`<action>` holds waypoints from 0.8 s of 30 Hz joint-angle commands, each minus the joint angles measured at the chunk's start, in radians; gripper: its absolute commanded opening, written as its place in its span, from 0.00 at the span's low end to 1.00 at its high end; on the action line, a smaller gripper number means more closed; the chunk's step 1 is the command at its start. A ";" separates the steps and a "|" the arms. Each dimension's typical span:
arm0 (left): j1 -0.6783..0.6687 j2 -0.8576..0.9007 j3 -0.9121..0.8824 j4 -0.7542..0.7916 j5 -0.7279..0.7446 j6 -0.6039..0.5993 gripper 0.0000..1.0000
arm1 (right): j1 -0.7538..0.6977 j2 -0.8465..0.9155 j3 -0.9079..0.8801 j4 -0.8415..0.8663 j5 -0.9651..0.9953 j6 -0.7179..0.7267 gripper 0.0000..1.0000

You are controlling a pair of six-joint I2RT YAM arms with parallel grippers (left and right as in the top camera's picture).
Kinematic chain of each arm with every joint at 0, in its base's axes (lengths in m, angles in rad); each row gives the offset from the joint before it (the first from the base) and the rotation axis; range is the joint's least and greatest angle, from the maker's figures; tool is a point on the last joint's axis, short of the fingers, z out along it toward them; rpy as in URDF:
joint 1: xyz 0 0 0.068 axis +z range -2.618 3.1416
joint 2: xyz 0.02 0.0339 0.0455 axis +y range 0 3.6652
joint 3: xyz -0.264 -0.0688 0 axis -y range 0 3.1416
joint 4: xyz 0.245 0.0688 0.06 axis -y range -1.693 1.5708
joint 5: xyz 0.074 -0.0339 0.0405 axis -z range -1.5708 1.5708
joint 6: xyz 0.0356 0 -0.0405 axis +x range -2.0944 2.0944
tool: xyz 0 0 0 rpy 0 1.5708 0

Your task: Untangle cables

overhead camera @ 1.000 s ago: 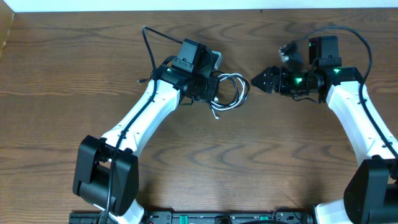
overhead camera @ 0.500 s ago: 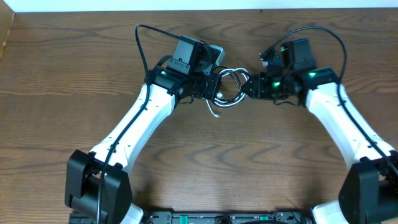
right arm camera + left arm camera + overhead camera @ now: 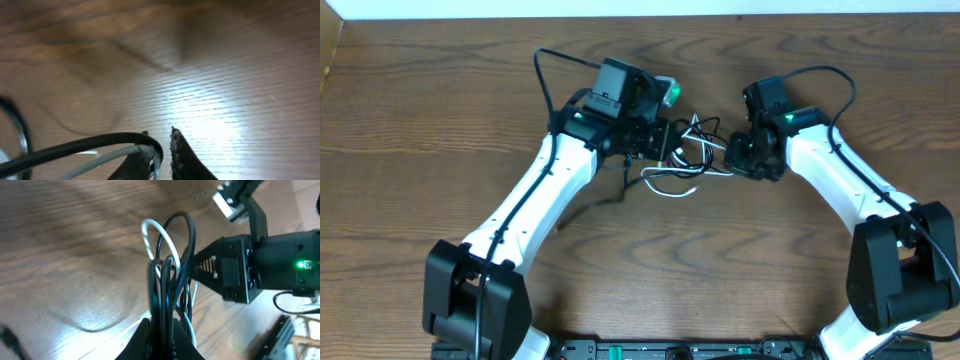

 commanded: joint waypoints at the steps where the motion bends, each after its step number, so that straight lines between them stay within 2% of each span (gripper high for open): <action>1: 0.095 -0.098 0.019 -0.004 0.030 -0.050 0.07 | -0.093 0.027 -0.005 -0.029 0.142 -0.054 0.08; 9: 0.135 -0.101 0.019 -0.026 0.152 -0.044 0.07 | -0.222 0.026 -0.005 -0.079 0.126 -0.106 0.03; 17: 0.132 -0.100 0.003 -0.030 0.140 -0.019 0.07 | -0.246 0.003 -0.005 -0.060 -0.332 -0.517 0.01; 21: 0.132 -0.094 -0.010 -0.029 0.139 -0.019 0.08 | -0.241 -0.057 -0.004 -0.058 -0.528 -0.636 0.01; 22: 0.132 -0.090 -0.012 -0.029 0.139 -0.019 0.09 | -0.241 -0.078 -0.005 -0.056 -0.566 -0.655 0.01; 24: 0.132 -0.083 -0.018 -0.029 0.132 -0.019 0.23 | -0.241 -0.134 -0.005 -0.051 -0.652 -0.689 0.01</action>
